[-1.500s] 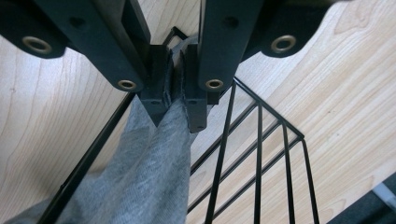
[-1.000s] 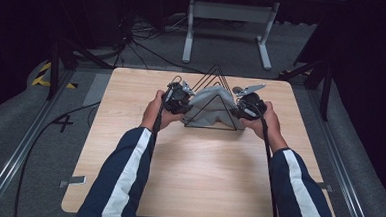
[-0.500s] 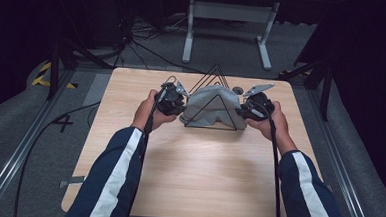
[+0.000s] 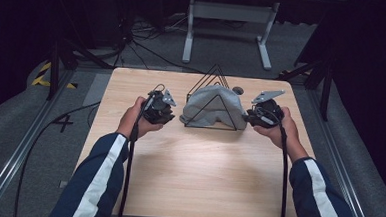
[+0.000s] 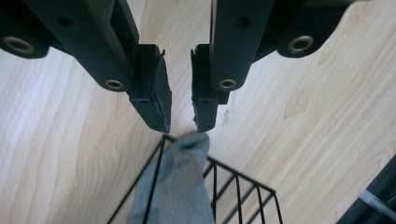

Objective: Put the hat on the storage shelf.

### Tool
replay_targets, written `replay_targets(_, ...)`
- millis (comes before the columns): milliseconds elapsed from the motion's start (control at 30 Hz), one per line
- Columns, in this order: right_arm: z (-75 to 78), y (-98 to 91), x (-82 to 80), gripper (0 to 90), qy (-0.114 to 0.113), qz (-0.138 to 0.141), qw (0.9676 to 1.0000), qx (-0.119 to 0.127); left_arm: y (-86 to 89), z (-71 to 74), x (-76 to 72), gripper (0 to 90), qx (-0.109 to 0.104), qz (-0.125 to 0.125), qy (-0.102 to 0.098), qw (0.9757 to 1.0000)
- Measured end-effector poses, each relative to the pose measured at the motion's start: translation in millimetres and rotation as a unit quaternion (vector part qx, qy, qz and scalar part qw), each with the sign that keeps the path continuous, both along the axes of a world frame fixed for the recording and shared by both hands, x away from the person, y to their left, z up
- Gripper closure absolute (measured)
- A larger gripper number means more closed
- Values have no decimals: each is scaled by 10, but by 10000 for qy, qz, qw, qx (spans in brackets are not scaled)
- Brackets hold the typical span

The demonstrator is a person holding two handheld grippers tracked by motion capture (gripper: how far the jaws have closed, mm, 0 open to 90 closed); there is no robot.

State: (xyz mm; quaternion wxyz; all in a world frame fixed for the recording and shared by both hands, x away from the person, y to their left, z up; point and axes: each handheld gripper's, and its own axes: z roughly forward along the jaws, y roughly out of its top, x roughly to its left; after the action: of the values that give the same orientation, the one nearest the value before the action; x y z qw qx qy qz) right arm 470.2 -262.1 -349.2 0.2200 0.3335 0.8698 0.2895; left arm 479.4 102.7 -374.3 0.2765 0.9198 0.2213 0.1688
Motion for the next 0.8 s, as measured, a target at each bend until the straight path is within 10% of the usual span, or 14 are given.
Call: replay_targets(800,-62,-255,-540,569,12,209,9996,-185,718,-138,-761,713,203,6,-110,9997)
